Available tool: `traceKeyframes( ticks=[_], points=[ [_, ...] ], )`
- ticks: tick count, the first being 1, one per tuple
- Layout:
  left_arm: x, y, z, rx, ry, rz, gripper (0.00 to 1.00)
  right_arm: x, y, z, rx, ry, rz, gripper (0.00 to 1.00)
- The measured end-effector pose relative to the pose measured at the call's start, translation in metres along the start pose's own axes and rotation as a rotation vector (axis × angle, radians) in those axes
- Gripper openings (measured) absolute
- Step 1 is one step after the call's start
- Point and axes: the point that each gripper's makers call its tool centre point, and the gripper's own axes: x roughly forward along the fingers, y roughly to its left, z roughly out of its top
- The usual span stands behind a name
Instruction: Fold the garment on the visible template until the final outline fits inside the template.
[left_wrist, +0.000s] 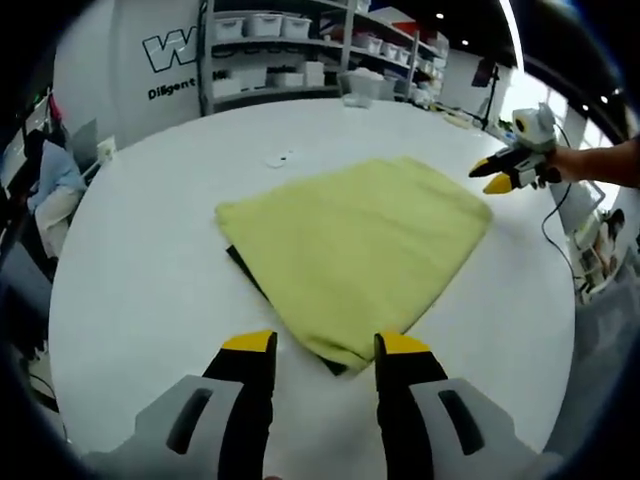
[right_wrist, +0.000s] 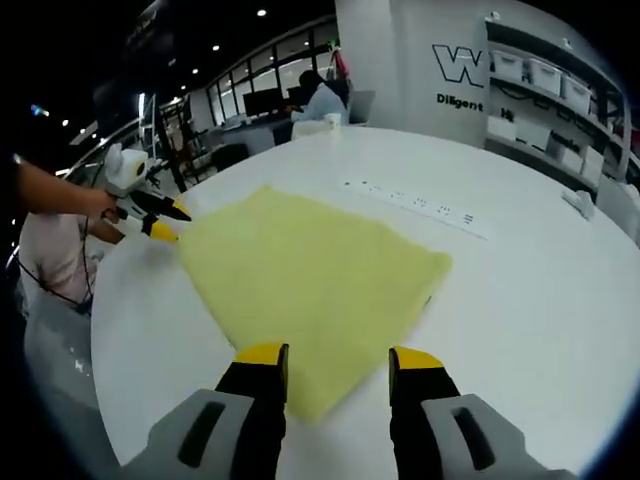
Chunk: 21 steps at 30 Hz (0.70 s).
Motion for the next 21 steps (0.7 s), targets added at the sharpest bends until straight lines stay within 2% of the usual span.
traceKeyframes(
  ticks=[4, 8, 12, 16, 21],
  points=[
    [0.000, -0.005, -0.005, -0.015, 0.004, -0.009, 0.37, -0.001, 0.003, -0.010, 0.025, 0.004, 0.009, 0.33],
    [0.002, -0.010, -0.009, -0.027, 0.011, -0.025, 0.28, -0.002, 0.006, -0.022, 0.040, 0.015, 0.009, 0.31],
    [0.009, -0.010, -0.013, -0.031, 0.015, -0.033, 0.25, -0.004, 0.008, -0.033, 0.066, 0.029, 0.014, 0.28],
    [0.014, -0.010, -0.017, -0.048, 0.021, -0.044, 0.17, -0.005, 0.014, -0.044, 0.088, 0.041, 0.035, 0.19],
    [0.015, -0.007, -0.018, -0.075, 0.013, -0.041, 0.15, -0.003, 0.021, -0.051, 0.103, 0.043, 0.052, 0.08]
  ],
)
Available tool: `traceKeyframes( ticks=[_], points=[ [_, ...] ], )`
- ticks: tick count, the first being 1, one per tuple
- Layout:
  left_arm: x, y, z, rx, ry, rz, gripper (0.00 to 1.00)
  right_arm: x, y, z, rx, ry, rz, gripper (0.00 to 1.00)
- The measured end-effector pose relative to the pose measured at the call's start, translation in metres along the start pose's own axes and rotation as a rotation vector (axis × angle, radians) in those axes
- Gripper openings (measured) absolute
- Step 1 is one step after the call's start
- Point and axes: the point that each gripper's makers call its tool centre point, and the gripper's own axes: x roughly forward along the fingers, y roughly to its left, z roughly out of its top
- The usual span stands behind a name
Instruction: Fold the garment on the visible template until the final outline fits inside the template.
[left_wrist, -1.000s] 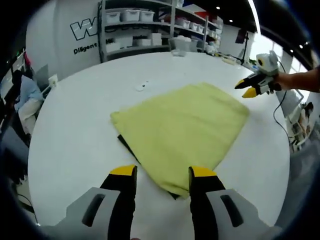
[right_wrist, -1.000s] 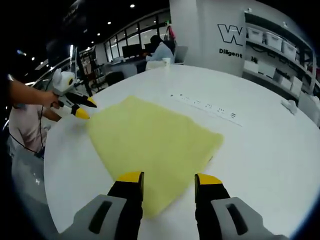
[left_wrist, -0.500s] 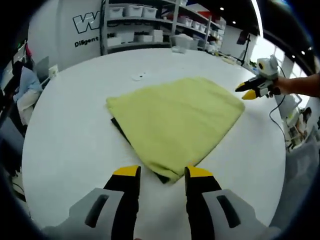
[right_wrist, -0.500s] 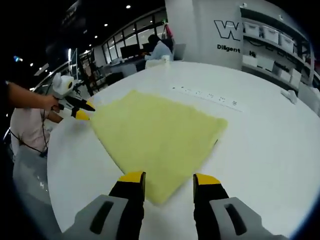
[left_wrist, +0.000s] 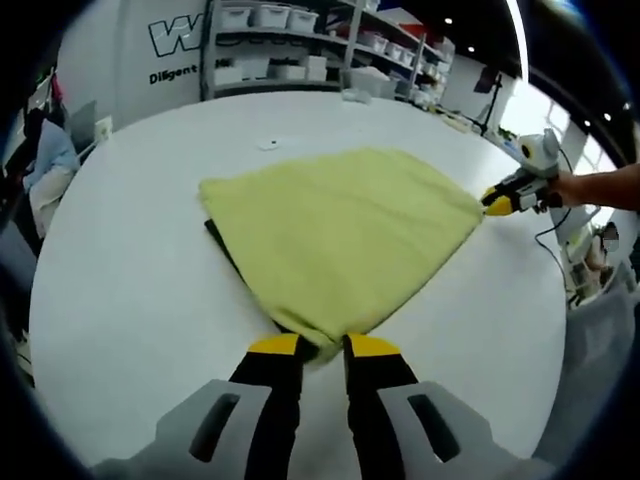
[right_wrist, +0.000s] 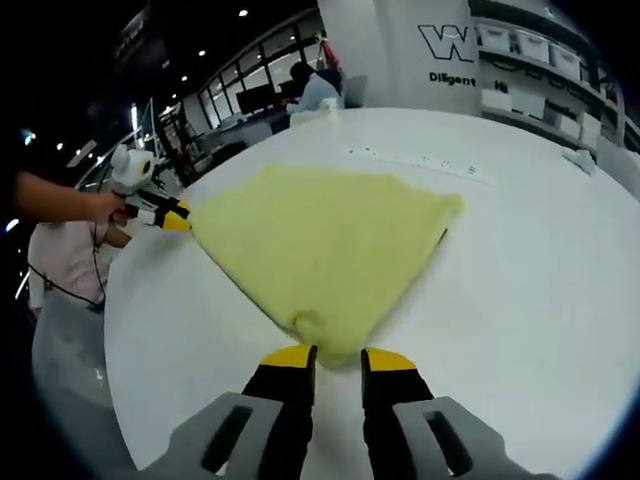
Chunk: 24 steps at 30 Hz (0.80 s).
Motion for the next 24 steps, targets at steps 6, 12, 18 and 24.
traceKeyframes(
  ticks=[6, 12, 18, 24],
  points=[
    [-0.002, 0.001, -0.001, 0.013, -0.001, -0.004, 0.03, 0.000, 0.001, 0.000, 0.012, 0.003, 0.000, 0.00],
    [-0.015, 0.013, -0.005, 0.002, 0.010, -0.003, 0.01, -0.009, -0.007, 0.000, -0.032, 0.016, -0.017, 0.00],
    [-0.020, 0.003, -0.010, 0.007, 0.021, -0.053, 0.01, -0.012, -0.010, 0.000, -0.086, 0.036, -0.028, 0.00],
    [-0.021, -0.004, -0.029, 0.218, 0.073, -0.090, 0.03, -0.013, -0.011, -0.008, -0.113, 0.049, -0.049, 0.00]
  ],
)
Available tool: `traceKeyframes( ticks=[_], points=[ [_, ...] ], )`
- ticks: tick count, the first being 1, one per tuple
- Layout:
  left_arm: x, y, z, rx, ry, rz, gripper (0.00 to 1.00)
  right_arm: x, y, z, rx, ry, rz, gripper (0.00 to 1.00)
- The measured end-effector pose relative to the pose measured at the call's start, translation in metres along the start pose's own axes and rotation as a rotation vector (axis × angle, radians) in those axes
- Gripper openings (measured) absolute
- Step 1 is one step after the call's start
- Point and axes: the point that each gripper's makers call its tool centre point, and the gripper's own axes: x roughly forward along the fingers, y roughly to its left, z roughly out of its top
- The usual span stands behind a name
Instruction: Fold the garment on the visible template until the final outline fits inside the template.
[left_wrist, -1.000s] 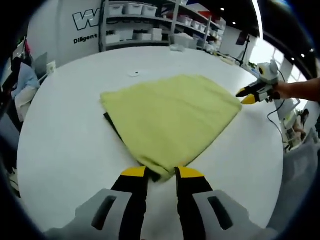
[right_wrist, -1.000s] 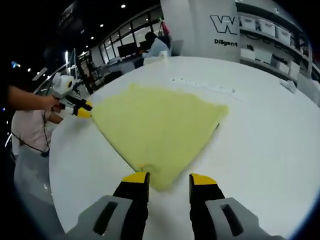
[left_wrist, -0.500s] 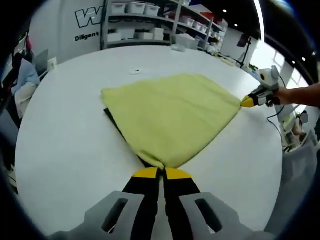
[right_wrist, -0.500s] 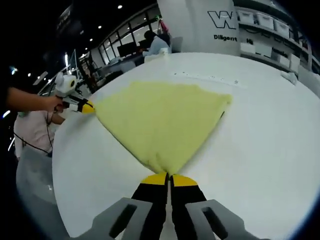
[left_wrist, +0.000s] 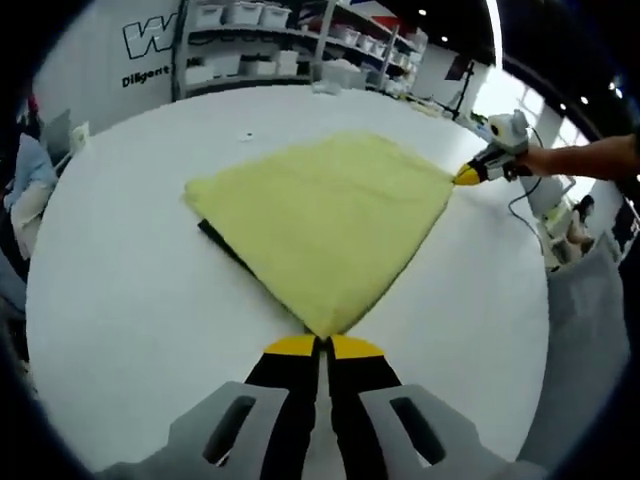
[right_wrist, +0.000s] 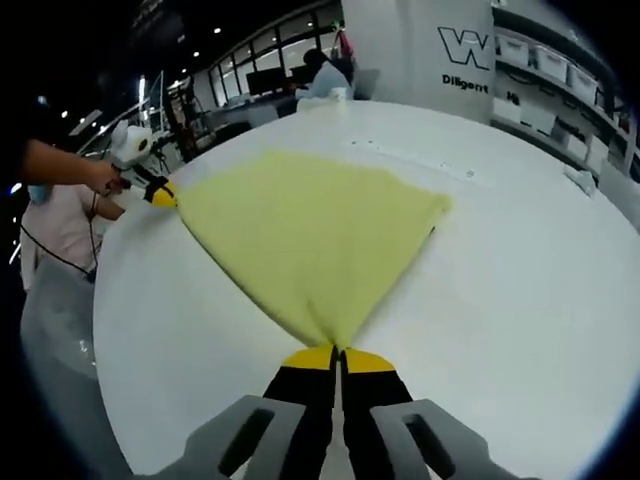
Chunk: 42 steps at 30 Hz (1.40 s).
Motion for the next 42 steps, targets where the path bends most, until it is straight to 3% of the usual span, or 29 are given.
traceKeyframes(
  ticks=[2, 5, 6, 9, 12, 13, 15, 19, 22, 28, 33, 36, 37, 39, 42],
  points=[
    [-0.001, -0.002, 0.002, 0.013, -0.010, 0.007, 0.04, 0.001, 0.001, 0.000, -0.009, -0.001, -0.009, 0.00],
    [-0.003, 0.011, -0.012, 0.060, 0.058, 0.066, 0.03, 0.002, 0.001, -0.002, -0.007, 0.005, -0.010, 0.00],
    [-0.006, 0.013, -0.013, 0.097, 0.055, 0.083, 0.01, 0.002, 0.001, -0.002, -0.008, 0.008, -0.010, 0.00],
    [-0.012, 0.019, -0.015, 0.063, 0.051, 0.097, 0.04, -0.001, 0.004, -0.004, 0.021, 0.024, 0.003, 0.00],
    [-0.024, 0.026, -0.001, 0.065, 0.004, 0.166, 0.08, -0.003, 0.007, -0.005, -0.002, 0.033, 0.013, 0.00],
    [-0.026, 0.024, 0.006, 0.030, -0.031, 0.166, 0.08, -0.005, 0.004, -0.004, -0.022, 0.036, -0.004, 0.00],
    [-0.026, 0.007, 0.016, -0.053, -0.079, 0.103, 0.10, -0.006, 0.004, 0.000, -0.026, 0.016, -0.002, 0.00],
    [-0.016, -0.012, 0.007, -0.043, -0.028, 0.055, 0.26, -0.001, 0.006, -0.004, 0.033, 0.008, 0.014, 0.01],
    [-0.006, -0.019, -0.002, -0.093, -0.017, 0.036, 0.29, 0.003, 0.009, -0.009, 0.061, 0.007, 0.021, 0.09],
    [0.008, -0.010, 0.001, -0.109, -0.044, 0.074, 0.11, 0.006, 0.009, -0.007, 0.085, -0.012, 0.009, 0.03],
    [0.007, -0.002, -0.002, 0.116, 0.001, 0.078, 0.05, 0.004, 0.005, -0.007, 0.028, 0.004, -0.002, 0.00],
    [0.002, 0.002, 0.001, 0.294, 0.012, 0.082, 0.03, 0.001, 0.001, -0.006, -0.024, 0.002, -0.013, 0.00],
    [0.003, 0.000, -0.001, 0.266, 0.020, 0.068, 0.03, 0.000, 0.002, -0.006, -0.025, 0.000, -0.011, 0.00],
    [0.003, 0.004, -0.005, 0.329, 0.052, 0.081, 0.03, 0.000, 0.002, -0.008, -0.073, 0.012, -0.011, 0.00],
    [0.001, 0.001, -0.009, 0.255, 0.064, 0.069, 0.03, 0.000, 0.003, -0.013, -0.100, 0.035, -0.008, 0.00]
  ],
)
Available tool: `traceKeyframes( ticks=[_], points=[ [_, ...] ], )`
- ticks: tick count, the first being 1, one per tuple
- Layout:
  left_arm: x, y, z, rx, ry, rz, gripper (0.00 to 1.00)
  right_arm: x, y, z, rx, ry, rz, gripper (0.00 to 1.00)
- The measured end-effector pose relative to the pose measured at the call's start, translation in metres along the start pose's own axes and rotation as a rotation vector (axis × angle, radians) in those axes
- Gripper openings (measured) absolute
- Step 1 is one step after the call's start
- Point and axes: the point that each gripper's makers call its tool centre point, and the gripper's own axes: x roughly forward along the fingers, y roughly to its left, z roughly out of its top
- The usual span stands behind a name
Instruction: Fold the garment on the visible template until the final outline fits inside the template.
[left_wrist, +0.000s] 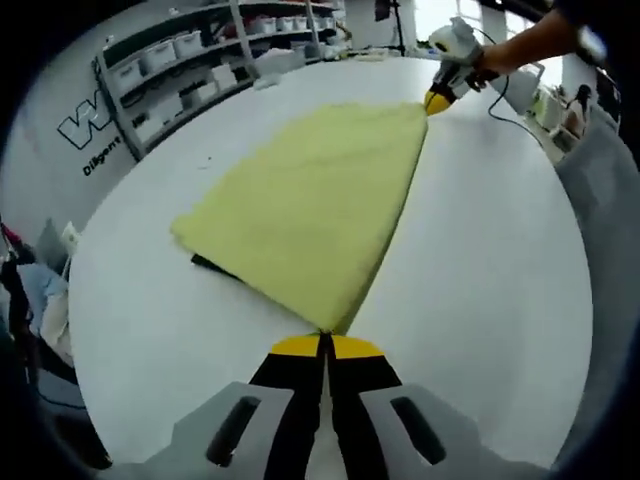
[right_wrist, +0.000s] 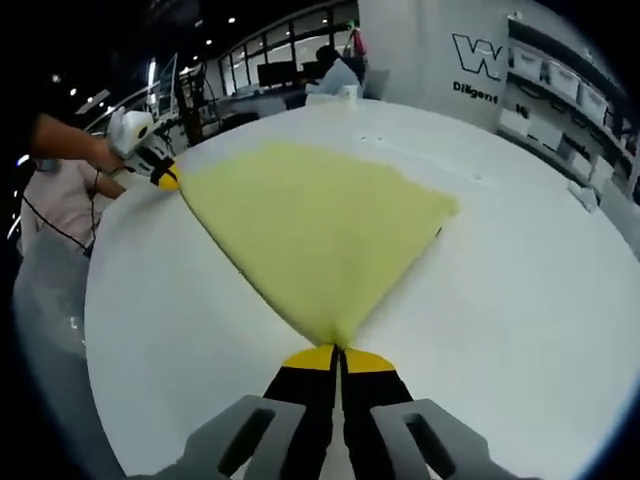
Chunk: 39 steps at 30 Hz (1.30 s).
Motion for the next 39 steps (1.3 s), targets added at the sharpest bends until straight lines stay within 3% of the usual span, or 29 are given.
traceKeyframes(
  ticks=[2, 6, 9, 14, 17, 21, 22, 24, 28, 35, 39],
  points=[
    [-0.004, 0.003, -0.001, -0.004, -0.003, 0.015, 0.03, -0.002, 0.000, 0.000, 0.037, -0.005, 0.010, 0.00],
    [-0.013, 0.016, 0.009, -0.070, -0.050, 0.072, 0.17, -0.010, -0.010, 0.012, 0.036, -0.066, -0.034, 0.06],
    [-0.022, 0.029, 0.031, -0.109, -0.122, 0.163, 0.19, -0.013, -0.005, 0.036, 0.019, -0.163, -0.013, 0.09],
    [-0.008, 0.009, 0.068, -0.193, -0.223, 0.111, 0.17, 0.005, 0.002, 0.044, 0.010, -0.146, -0.002, 0.03],
    [0.012, -0.003, 0.067, -0.185, -0.181, 0.104, 0.18, 0.019, 0.009, 0.042, -0.003, -0.120, 0.007, 0.04],
    [0.026, 0.003, 0.038, -0.203, -0.055, 0.144, 0.17, 0.024, 0.004, 0.034, 0.048, -0.095, -0.014, 0.03],
    [0.026, 0.005, 0.043, -0.211, -0.090, 0.143, 0.16, 0.023, 0.001, 0.035, 0.051, -0.100, -0.025, 0.01],
    [0.024, 0.006, 0.042, -0.245, -0.088, 0.144, 0.15, 0.021, -0.001, 0.034, 0.087, -0.102, -0.037, 0.00],
    [0.026, 0.013, 0.044, -0.149, -0.083, 0.172, 0.14, 0.024, 0.006, 0.034, 0.087, -0.101, -0.037, 0.04],
    [0.028, 0.023, 0.044, -0.188, -0.071, 0.185, 0.14, 0.029, 0.005, 0.036, 0.058, -0.093, -0.075, 0.05],
    [0.030, 0.029, 0.044, -0.212, -0.073, 0.187, 0.14, 0.030, 0.002, 0.037, 0.088, -0.089, -0.087, 0.03]
  ],
)
